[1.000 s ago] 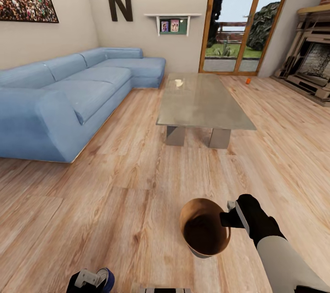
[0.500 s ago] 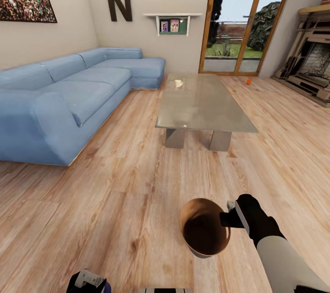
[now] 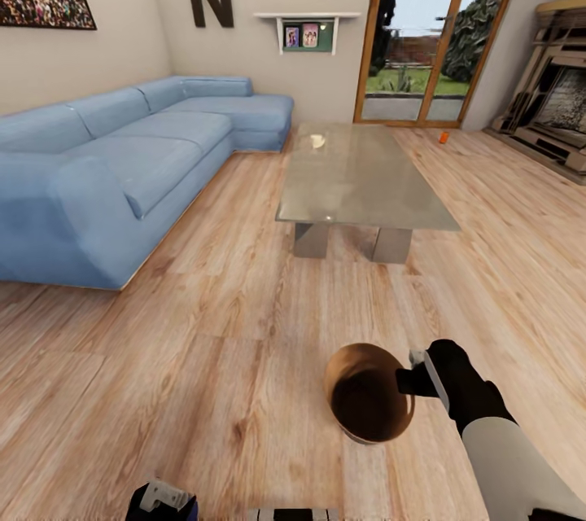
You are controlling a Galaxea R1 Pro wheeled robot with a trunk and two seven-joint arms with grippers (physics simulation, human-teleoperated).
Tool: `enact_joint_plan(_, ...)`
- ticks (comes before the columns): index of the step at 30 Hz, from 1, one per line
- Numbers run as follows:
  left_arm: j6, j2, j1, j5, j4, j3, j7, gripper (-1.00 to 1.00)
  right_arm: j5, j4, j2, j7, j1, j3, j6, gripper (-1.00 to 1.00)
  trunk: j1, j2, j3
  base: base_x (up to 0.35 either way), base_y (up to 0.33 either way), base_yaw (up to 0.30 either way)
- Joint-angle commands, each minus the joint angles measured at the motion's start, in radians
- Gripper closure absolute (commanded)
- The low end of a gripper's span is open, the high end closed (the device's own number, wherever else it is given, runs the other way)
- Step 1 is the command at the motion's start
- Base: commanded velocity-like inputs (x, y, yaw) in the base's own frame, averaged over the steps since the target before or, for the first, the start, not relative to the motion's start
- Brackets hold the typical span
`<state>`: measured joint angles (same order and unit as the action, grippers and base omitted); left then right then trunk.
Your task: Put the three can of soda from the living room inside the tash can in the kitchen.
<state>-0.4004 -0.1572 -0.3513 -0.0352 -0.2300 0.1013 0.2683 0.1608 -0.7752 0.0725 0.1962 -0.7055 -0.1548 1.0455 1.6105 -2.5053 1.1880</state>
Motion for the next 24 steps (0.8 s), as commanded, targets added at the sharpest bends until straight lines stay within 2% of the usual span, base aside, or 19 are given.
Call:
enact_joint_plan(1,0.0,0.001,0.0,0.0,0.0,0.0,0.0,-1.0,-0.026,-0.003,0.0,0.005,0.0,-0.001,0.002,1.0,0.0,0.0,0.005,0.0,0.0,0.0)
enact_joint_plan(10,0.0,0.005,0.0,-0.003,0.0,0.001,0.001,-1.0,-0.027,-0.019,0.0,0.005,0.0,-0.003,0.002,1.0,0.001,-0.001,0.018,0.0,0.0,0.0)
enact_joint_plan(20,0.0,0.004,0.0,-0.002,0.0,0.002,0.002,-1.0,-0.027,-0.092,-0.002,0.006,0.0,-0.003,0.002,1.0,0.001,-0.001,0.028,0.0,0.0,0.0)
enact_joint_plan(24,0.0,0.004,0.0,0.001,0.0,0.002,0.003,-1.0,-0.027,-0.099,-0.002,0.006,0.0,-0.003,0.002,1.0,0.003,-0.002,0.049,0.0,0.0,0.0)
